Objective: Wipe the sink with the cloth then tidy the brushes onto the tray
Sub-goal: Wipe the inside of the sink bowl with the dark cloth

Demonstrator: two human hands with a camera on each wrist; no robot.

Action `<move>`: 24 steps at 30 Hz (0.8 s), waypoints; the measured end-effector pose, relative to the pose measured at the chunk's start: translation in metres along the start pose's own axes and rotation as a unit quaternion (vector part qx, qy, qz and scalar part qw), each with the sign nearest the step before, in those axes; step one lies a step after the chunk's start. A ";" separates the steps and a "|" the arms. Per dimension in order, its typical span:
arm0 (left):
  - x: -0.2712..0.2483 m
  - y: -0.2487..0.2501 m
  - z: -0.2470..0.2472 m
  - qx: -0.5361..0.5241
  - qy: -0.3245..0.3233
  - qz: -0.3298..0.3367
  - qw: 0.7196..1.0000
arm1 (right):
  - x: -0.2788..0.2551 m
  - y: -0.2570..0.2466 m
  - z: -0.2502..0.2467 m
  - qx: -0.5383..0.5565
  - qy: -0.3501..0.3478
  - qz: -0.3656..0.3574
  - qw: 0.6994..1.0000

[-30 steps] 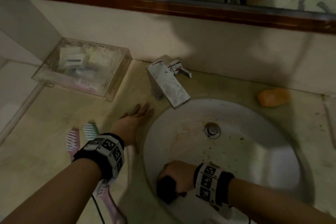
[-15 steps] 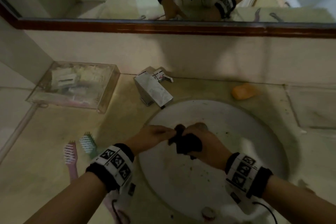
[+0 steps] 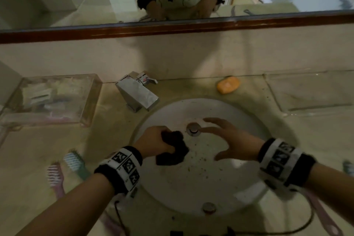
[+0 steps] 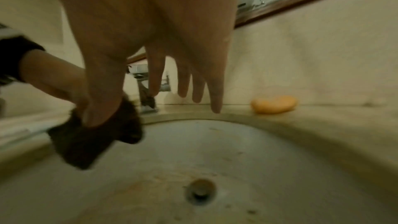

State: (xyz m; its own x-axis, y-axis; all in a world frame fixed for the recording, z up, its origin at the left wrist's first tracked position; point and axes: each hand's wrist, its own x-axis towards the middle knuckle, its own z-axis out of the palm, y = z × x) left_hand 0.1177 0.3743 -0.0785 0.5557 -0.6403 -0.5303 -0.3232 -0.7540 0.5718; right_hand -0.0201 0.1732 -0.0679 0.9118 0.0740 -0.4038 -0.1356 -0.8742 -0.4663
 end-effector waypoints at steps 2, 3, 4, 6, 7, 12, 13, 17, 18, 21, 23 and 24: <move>-0.005 -0.009 0.003 0.137 -0.067 0.030 0.988 | -0.020 0.026 -0.011 -0.114 -0.070 0.035 0.990; -0.008 -0.013 0.008 0.201 -0.113 0.042 0.972 | -0.030 0.037 -0.014 -0.164 -0.113 0.051 0.979; -0.011 -0.017 0.017 0.261 -0.161 0.046 0.951 | -0.039 0.048 -0.013 -0.197 -0.154 0.069 0.966; -0.017 -0.021 0.037 0.359 -0.245 0.047 0.899 | -0.056 0.064 -0.007 -0.227 -0.221 0.104 0.943; -0.017 -0.022 0.045 0.387 -0.272 0.048 0.879 | -0.063 0.071 -0.003 -0.238 -0.244 0.116 0.933; -0.008 -0.009 0.059 0.420 -0.379 0.064 0.822 | -0.088 0.093 0.012 -0.271 -0.275 0.156 0.909; -0.007 -0.006 0.062 0.424 -0.381 0.069 0.819 | -0.090 0.095 0.014 -0.272 -0.270 0.156 0.910; -0.004 0.003 0.086 0.447 -0.384 0.081 0.804 | -0.089 0.099 0.018 -0.255 -0.245 0.165 0.921; -0.002 0.006 0.093 0.455 -0.378 0.076 0.803 | -0.088 0.099 0.017 -0.249 -0.243 0.162 0.923; 0.011 0.008 0.108 0.448 -0.349 0.034 0.822 | -0.087 0.101 0.014 -0.239 -0.243 0.153 0.928; 0.026 0.005 0.111 0.421 -0.319 -0.006 0.849 | -0.087 0.103 0.013 -0.232 -0.236 0.153 0.931; 0.033 0.005 0.108 0.406 -0.301 -0.017 0.863 | -0.087 0.104 0.014 -0.228 -0.231 0.152 0.934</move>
State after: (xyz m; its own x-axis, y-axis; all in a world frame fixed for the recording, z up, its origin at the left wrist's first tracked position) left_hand 0.0514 0.3336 -0.1603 0.1563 -0.3924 -0.9064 -0.8806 -0.4710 0.0520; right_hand -0.1191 0.0823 -0.0919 0.5798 -0.1048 -0.8080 -0.0860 -0.9940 0.0672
